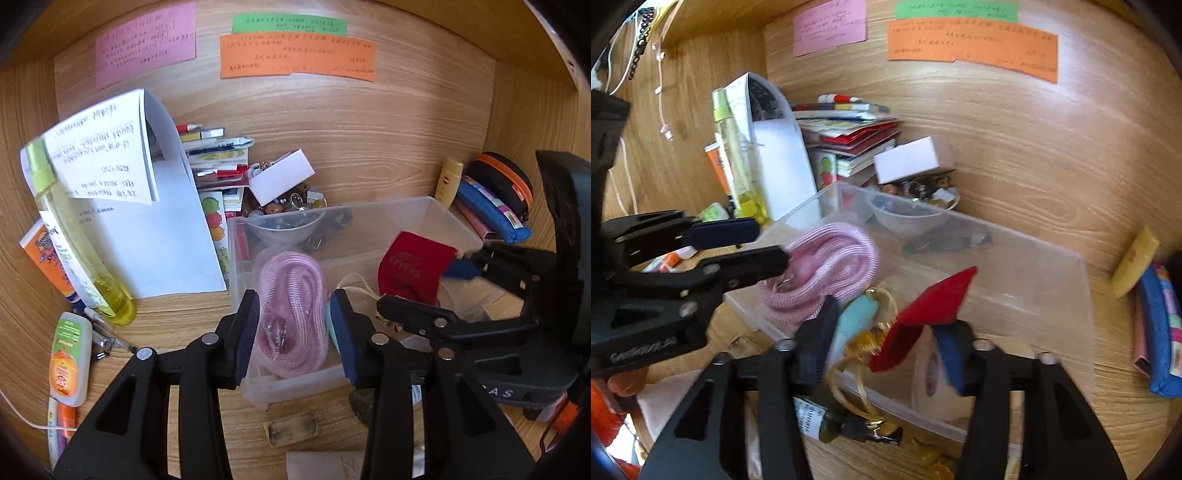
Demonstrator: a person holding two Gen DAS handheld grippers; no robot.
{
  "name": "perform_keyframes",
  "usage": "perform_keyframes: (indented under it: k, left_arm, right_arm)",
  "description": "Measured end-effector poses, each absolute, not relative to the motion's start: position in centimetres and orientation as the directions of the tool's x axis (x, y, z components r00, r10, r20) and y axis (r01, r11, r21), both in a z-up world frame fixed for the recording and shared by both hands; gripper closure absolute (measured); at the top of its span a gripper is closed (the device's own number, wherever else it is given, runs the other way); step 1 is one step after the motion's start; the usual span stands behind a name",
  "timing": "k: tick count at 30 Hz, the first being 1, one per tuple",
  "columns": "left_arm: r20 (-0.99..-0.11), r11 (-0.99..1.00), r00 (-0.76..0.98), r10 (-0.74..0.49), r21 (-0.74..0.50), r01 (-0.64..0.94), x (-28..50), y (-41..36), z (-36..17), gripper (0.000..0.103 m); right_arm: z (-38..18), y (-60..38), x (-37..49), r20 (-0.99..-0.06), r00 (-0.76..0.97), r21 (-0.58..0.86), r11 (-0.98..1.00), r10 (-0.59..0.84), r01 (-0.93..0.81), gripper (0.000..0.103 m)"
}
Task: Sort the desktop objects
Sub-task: 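Carry the pink rope and red pouch into the clear box and release both, then move both tools back toward the white cloth pouch and gourd charm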
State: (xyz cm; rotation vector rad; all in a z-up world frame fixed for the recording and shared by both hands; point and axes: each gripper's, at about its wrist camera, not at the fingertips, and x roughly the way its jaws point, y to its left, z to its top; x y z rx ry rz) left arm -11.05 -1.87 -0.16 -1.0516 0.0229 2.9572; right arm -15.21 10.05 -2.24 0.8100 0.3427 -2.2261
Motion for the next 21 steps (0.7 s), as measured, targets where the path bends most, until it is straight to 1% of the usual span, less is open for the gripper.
perform_keyframes:
  k: [1, 2, 4, 6, 7, 8, 9, 10, 11, 12, 16, 18, 21]
  left_arm:
    - [-0.628, -1.0, -0.778, -0.005, 0.017, -0.008, -10.8, -1.8, 0.0, 0.059]
    - [-0.624, -1.0, -0.781, -0.007, 0.021, -0.008, -10.5, -1.7, 0.2, 0.055]
    - [-0.613, -1.0, -0.79, -0.011, 0.028, -0.008, -10.0, -1.7, 0.6, 0.05]
    - [-0.604, -0.999, -0.797, -0.018, 0.037, -0.006, -9.5, -1.6, 1.0, 0.045]
    - [-0.599, -0.999, -0.8, -0.019, 0.04, -0.006, -9.3, -1.6, 1.3, 0.044]
    - [-0.595, -0.999, -0.803, -0.018, 0.04, -0.007, -9.1, -1.6, 1.5, 0.04]
    - [-0.592, -0.999, -0.806, -0.014, 0.037, -0.01, -8.9, -1.6, 1.8, 0.033]
    - [-0.59, -0.999, -0.808, -0.011, 0.034, -0.011, -8.7, -1.6, 2.0, 0.029]
    - [-0.585, -1.0, -0.811, -0.007, 0.027, -0.012, -8.4, -1.6, 2.3, 0.022]
    - [-0.581, -1.0, -0.814, -0.005, 0.024, -0.011, -8.1, -1.6, 2.4, 0.02]
    - [-0.582, -0.999, -0.813, -0.029, 0.044, 0.004, -7.2, -1.2, 2.6, 0.017]
    - [-0.589, -0.999, -0.807, -0.034, 0.052, 0.004, -6.7, -1.0, 2.5, 0.013]
    - [-0.598, -0.998, -0.8, -0.046, 0.067, 0.007, -6.0, -0.7, 2.2, 0.013]
  right_arm:
    - [-2.0, 10.2, -15.1, -0.632, -0.556, -0.017, -0.708, -0.54, 0.706, 0.04]
    - [-1.7, 10.6, -15.0, -0.616, -0.58, -0.033, -0.719, -0.532, 0.694, 0.036]
    - [-1.1, 11.1, -14.8, -0.599, -0.6, -0.044, -0.727, -0.529, 0.685, 0.032]
    - [-0.5, 11.8, -14.6, -0.59, -0.608, -0.036, -0.735, -0.532, 0.677, 0.023]
    - [-0.3, 12.0, -14.6, -0.585, -0.612, -0.031, -0.739, -0.532, 0.673, 0.021]
    - [0.0, 12.4, -14.5, -0.581, -0.615, -0.023, -0.745, -0.533, 0.667, 0.02]
    - [0.2, 12.7, -14.4, -0.58, -0.616, -0.016, -0.748, -0.533, 0.663, 0.02]
    - [0.4, 13.1, -14.4, -0.581, -0.616, -0.008, -0.752, -0.533, 0.659, 0.02]
    - [0.5, 13.7, -14.3, -0.583, -0.617, 0.002, -0.76, -0.529, 0.65, 0.02]
    - [0.6, 14.1, -14.3, -0.584, -0.618, 0.006, -0.765, -0.525, 0.644, 0.019]
    - [0.7, 16.0, -14.1, -0.588, -0.631, 0.023, -0.79, -0.506, 0.612, 0.018]
    - [0.7, 17.0, -14.0, -0.59, -0.636, 0.029, -0.8, -0.497, 0.599, 0.017]
    - [0.7, 18.6, -13.8, -0.585, -0.653, 0.037, -0.821, -0.48, 0.57, 0.017]
